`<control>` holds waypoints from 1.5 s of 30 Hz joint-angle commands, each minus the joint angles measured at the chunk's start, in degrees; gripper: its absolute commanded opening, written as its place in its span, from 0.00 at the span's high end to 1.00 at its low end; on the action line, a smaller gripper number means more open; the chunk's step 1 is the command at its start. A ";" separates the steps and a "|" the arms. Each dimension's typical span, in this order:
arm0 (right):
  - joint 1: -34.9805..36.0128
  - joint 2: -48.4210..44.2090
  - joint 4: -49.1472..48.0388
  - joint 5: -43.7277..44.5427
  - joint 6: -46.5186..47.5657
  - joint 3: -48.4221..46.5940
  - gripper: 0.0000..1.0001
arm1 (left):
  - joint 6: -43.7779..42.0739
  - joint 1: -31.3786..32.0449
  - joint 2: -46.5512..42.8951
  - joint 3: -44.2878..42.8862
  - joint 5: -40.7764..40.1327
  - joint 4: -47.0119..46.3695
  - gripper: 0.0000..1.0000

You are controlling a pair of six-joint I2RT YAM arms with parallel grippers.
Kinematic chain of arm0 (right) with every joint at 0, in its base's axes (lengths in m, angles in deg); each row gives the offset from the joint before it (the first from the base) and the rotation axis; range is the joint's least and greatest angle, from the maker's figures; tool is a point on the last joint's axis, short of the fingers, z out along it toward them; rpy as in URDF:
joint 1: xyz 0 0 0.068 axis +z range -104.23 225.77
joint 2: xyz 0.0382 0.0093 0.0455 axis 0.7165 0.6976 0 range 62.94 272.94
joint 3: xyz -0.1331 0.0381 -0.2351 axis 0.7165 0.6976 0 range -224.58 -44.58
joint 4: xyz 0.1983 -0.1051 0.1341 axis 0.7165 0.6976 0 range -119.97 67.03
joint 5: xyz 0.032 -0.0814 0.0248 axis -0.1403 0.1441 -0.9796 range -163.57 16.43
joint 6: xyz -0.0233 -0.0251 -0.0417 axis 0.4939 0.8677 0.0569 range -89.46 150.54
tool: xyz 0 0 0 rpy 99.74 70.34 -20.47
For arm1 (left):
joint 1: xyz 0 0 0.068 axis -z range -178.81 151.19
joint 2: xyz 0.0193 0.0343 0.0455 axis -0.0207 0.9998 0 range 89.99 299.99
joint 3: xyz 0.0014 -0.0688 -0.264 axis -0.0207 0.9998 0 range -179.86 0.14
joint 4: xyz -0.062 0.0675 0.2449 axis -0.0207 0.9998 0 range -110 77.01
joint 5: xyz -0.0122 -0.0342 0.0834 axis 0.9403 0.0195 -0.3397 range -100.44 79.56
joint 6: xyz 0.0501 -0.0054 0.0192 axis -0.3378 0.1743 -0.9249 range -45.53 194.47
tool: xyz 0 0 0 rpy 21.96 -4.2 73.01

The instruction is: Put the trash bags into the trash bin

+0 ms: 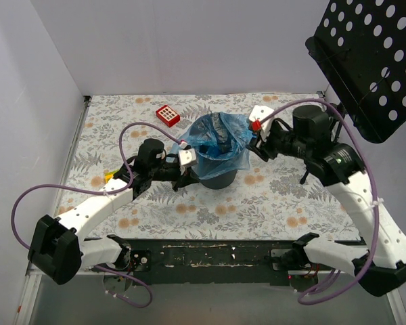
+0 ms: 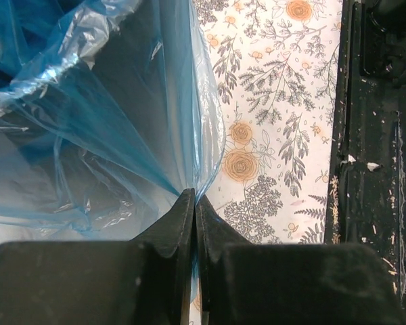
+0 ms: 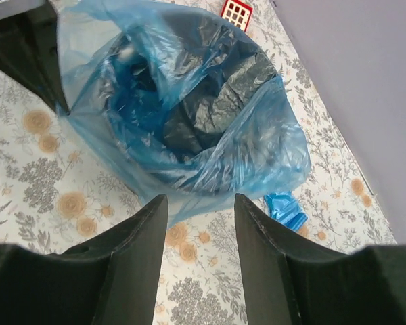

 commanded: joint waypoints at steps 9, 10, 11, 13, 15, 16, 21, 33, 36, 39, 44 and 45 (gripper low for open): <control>9.95 19.61 -13.65 25.93 -0.62 -7.81 0.45 | 1.28 -0.17 -2.86 0.56 -2.64 -1.80 1.00; 10.83 20.49 -11.81 26.20 -0.70 -8.60 0.45 | 1.37 -0.17 -3.03 0.65 -2.64 -1.80 1.00; 11.45 21.20 -11.18 26.72 -0.70 -9.13 0.45 | 1.28 -0.17 -3.12 0.65 -2.64 -1.80 1.00; 12.94 21.21 -11.78 30.40 -0.27 -7.82 0.45 | 1.28 -0.17 -2.95 0.65 -2.73 -1.80 1.00; 13.82 20.68 -13.98 34.97 1.66 -5.54 0.46 | 1.28 -0.17 -2.86 0.30 -2.90 -2.06 1.00; 14.00 20.76 -14.68 37.17 2.36 -5.01 0.47 | 1.28 -0.17 -2.77 0.21 -2.99 -2.15 1.00; 14.00 23.57 -10.48 41.05 2.64 -7.11 0.49 | 1.28 -0.17 -2.68 0.21 -2.90 -2.41 1.00; 12.95 22.87 -11.97 43.69 3.86 -6.14 0.85 | 1.63 -0.17 -2.95 0.65 -3.52 -2.68 1.00; 10.58 23.49 -11.44 43.61 4.13 -7.46 0.99 | 1.54 -0.17 -3.12 1.09 -3.78 -2.59 1.00; 7.16 24.45 -10.91 42.12 3.52 -8.17 0.99 | 1.54 -0.17 -3.04 1.09 -3.96 -3.03 1.00; -0.14 25.33 -11.96 37.90 1.85 -7.20 0.99 | 1.72 -0.17 -2.33 0.65 -3.96 -3.91 0.99; -1.19 25.68 -12.14 36.76 1.32 -7.20 0.99 | 1.72 -0.17 -2.16 0.56 -3.87 -3.91 1.00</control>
